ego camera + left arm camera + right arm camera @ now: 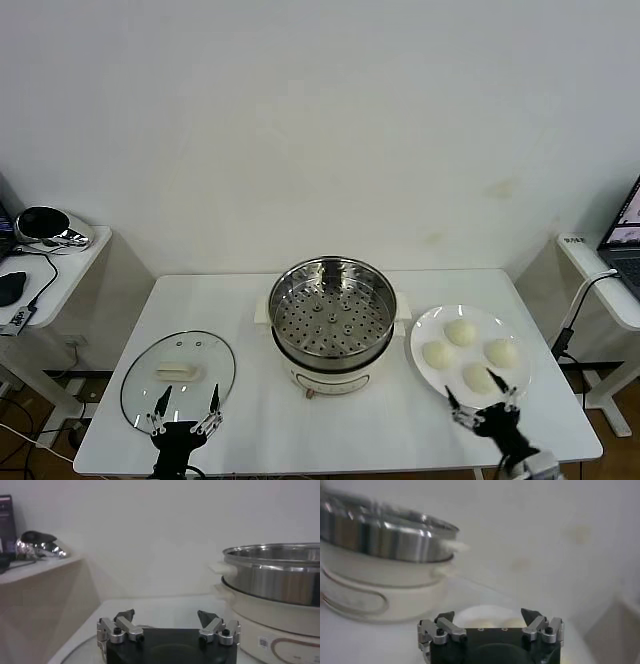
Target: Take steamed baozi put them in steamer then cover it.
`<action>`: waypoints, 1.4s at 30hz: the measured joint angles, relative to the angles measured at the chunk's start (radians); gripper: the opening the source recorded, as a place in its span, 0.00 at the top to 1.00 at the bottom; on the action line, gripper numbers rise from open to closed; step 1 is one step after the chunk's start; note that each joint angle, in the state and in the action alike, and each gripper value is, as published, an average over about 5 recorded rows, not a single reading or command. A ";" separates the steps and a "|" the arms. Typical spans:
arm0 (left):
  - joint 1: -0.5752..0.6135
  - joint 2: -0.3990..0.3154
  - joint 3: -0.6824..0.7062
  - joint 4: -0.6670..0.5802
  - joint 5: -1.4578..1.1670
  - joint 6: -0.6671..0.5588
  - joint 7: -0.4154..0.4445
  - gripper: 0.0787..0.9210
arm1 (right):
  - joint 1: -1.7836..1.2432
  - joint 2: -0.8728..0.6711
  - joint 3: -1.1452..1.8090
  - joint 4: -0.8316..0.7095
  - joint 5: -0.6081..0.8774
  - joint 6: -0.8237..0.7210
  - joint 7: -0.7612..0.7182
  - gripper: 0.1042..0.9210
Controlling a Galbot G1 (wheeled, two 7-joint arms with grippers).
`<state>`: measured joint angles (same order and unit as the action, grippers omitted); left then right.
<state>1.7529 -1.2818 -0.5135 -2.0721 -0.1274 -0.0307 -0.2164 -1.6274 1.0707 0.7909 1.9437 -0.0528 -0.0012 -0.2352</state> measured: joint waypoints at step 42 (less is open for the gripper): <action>0.020 0.005 -0.077 -0.004 0.157 -0.019 0.003 0.12 | 1.409 -0.411 -1.184 -0.786 -0.222 -0.014 -0.845 0.12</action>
<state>1.7731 -1.2763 -0.5904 -2.0757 0.0298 -0.0493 -0.2133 -0.2187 0.6595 -0.3929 1.1581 -0.2749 -0.0152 -1.0801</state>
